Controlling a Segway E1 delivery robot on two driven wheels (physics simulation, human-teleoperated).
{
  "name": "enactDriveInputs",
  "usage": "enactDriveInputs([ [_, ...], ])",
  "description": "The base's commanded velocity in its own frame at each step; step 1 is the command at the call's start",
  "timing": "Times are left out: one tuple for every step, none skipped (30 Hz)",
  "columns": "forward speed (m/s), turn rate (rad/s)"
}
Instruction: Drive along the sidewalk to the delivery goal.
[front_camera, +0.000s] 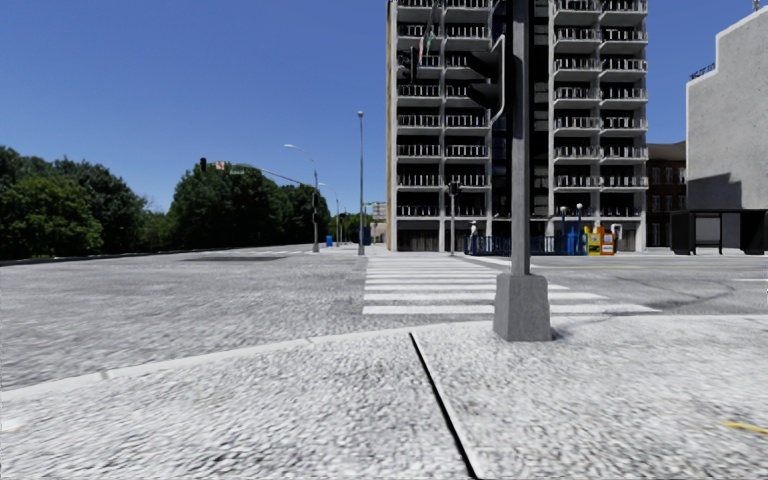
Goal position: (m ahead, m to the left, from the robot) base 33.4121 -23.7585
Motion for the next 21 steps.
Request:
enactDriveInputs([
  [2.0, -0.31],
  [2.0, -0.31],
  [2.0, -0.31],
  [2.0, -0.31],
  [2.0, -0.31],
  [2.0, -0.31],
  [2.0, -0.31],
  [2.0, -0.31],
  [2.0, -0.31],
  [2.0, -0.31],
  [2.0, -0.31],
  [2.0, -0.31],
  [2.0, -0.31],
  [2.0, -0.31],
  [2.0, -0.31],
  [2.0, -0.23],
  [2.0, -0.07],
  [2.0, -0.07],
  [2.0, 0.0],
  [2.0, 0.0],
  [2.0, 0.0],
])
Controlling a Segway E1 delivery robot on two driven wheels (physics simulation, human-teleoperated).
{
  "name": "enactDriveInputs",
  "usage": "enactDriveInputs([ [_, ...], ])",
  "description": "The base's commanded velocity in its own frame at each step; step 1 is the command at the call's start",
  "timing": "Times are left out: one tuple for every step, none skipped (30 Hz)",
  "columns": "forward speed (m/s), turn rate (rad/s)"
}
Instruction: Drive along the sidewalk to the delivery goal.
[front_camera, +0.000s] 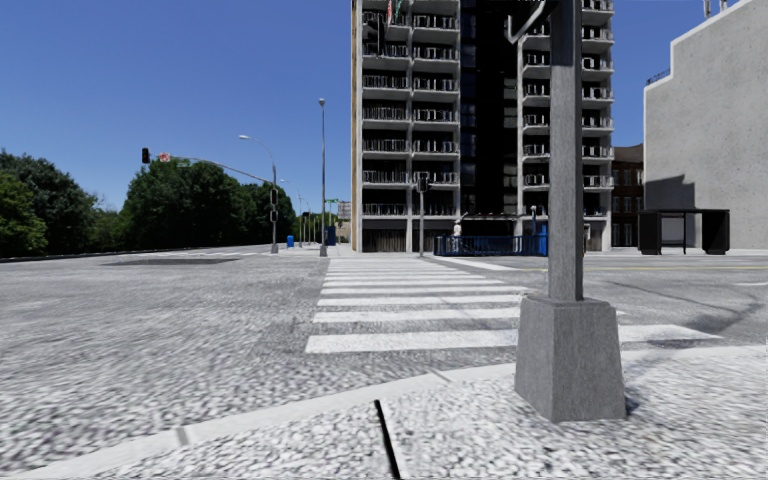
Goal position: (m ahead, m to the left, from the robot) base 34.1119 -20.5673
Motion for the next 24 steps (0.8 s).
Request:
enactDriveInputs([
  [2.0, 0.0],
  [2.0, 0.0],
  [2.0, 0.0],
  [2.0, 0.0],
  [2.0, 0.0],
  [2.0, 0.0],
  [2.0, 0.0],
  [2.0, 0.0],
  [2.0, 0.0],
  [2.0, 0.0],
  [2.0, 0.0],
  [2.0, 0.0],
  [2.0, 0.0],
  [2.0, 0.0],
  [2.0, 0.0],
  [2.0, 0.0],
  [2.0, 0.0],
  [2.0, 0.0],
  [2.0, 0.0],
  [2.0, 0.0],
  [2.0, 0.0],
  [2.0, 0.0],
  [2.0, 0.0],
  [2.0, 0.0],
])
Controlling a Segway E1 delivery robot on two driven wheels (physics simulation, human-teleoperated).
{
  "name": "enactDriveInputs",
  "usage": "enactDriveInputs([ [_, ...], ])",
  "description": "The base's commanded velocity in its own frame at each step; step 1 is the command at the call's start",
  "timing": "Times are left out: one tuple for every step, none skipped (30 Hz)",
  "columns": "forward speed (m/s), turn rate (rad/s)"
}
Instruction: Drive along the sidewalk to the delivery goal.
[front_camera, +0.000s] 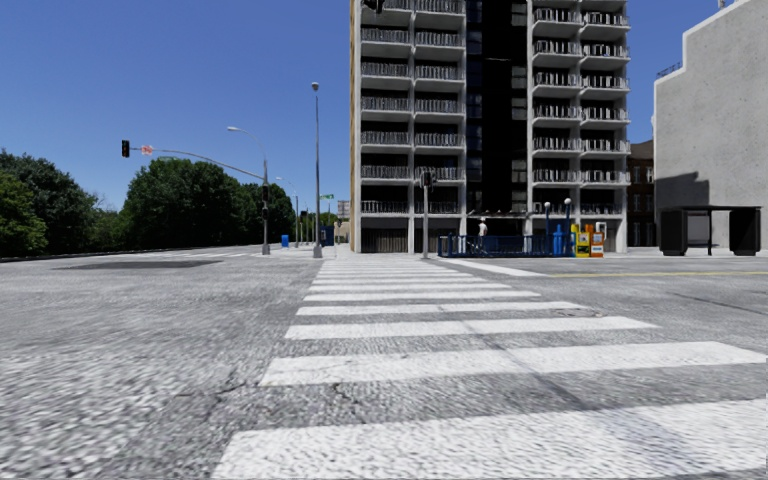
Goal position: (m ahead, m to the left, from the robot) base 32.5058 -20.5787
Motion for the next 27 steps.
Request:
enactDriveInputs([
  [2.0, 0.0],
  [1.96, 0.0],
  [1.87, 0.0],
  [1.87, 0.0],
  [1.79, 0.0],
  [1.72, 0.0],
  [1.7, 0.0],
  [1.7, 0.0],
  [1.69, 0.0],
  [1.68, 0.0],
  [1.67, 0.0],
  [1.67, 0.0],
  [1.66, 0.0],
  [1.66, 0.0],
  [1.66, 0.0],
  [1.66, 0.0],
  [1.66, 0.0],
  [1.66, 0.0],
  [1.66, 0.0],
  [1.66, 0.0],
  [1.66, 0.0],
  [1.66, 0.0],
  [1.66, 0.0],
  [1.66, 0.0],
  [1.66, 0.0],
  [1.66, 0.0],
  [1.66, 0.0],
])
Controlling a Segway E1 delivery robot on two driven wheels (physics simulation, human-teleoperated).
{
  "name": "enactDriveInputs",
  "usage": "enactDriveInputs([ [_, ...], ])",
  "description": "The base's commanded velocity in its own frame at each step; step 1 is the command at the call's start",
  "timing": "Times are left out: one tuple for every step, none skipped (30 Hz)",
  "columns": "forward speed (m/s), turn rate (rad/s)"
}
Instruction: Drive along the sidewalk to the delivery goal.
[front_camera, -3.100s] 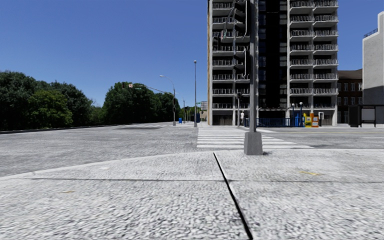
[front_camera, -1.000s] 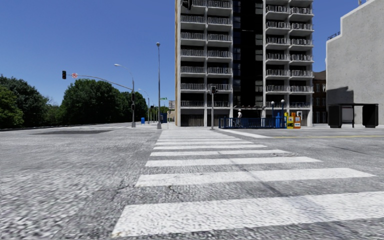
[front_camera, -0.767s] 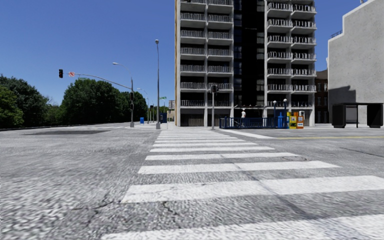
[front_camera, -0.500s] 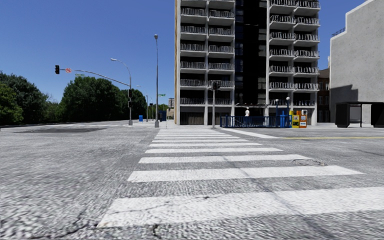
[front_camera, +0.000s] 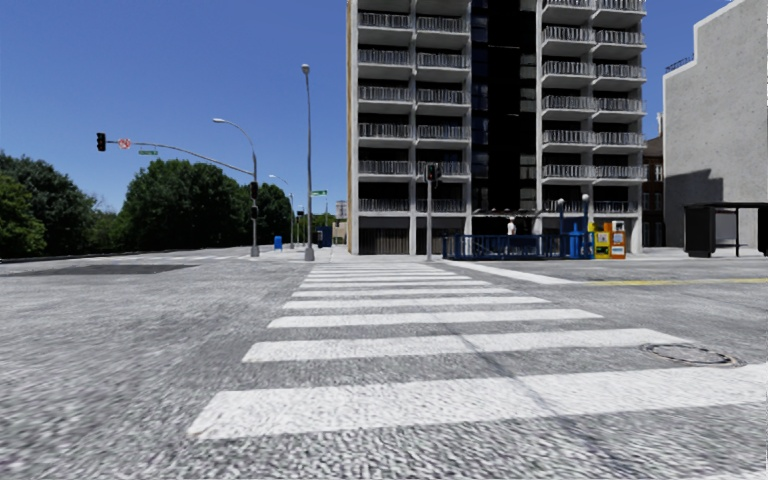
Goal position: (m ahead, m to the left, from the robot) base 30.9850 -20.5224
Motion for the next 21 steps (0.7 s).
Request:
enactDriveInputs([
  [1.66, 0.0],
  [1.66, 0.0],
  [1.66, 0.0],
  [1.66, 0.0],
  [1.66, 0.0],
  [1.66, 0.0],
  [1.66, 0.0],
  [1.66, 0.0],
  [1.66, 0.0],
  [1.66, 0.0],
  [2.0, 0.0],
  [2.0, 0.0],
  [2.0, 0.0],
  [2.0, 0.0],
  [2.0, 0.0],
  [2.0, 0.0],
  [2.0, 0.0],
  [2.0, 0.0],
  [2.0, 0.0],
  [2.0, 0.0],
  [2.0, 0.0],
])
